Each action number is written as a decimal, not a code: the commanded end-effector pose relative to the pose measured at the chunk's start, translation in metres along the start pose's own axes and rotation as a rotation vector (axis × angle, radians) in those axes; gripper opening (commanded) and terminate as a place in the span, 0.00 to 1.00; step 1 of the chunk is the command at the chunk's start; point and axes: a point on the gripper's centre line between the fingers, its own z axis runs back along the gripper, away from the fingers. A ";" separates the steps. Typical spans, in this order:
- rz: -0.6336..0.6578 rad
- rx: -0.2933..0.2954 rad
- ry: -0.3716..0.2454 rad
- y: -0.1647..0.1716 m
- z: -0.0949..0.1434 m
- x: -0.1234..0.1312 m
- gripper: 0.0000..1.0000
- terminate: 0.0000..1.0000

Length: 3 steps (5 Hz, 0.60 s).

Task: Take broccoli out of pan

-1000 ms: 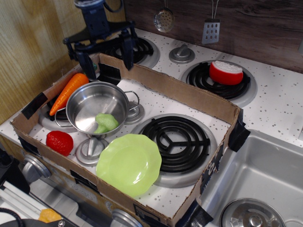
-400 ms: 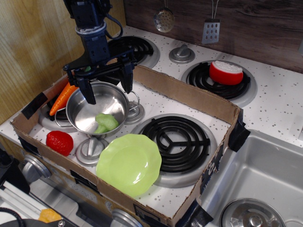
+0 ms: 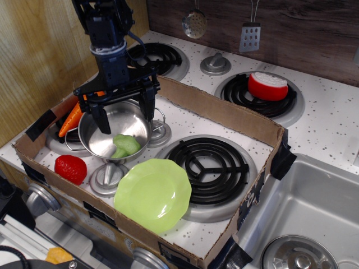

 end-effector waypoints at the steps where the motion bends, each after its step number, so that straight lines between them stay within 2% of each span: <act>1: 0.014 -0.005 -0.047 0.003 0.003 0.005 1.00 0.00; 3: 0.018 0.002 -0.028 0.011 -0.016 0.006 1.00 0.00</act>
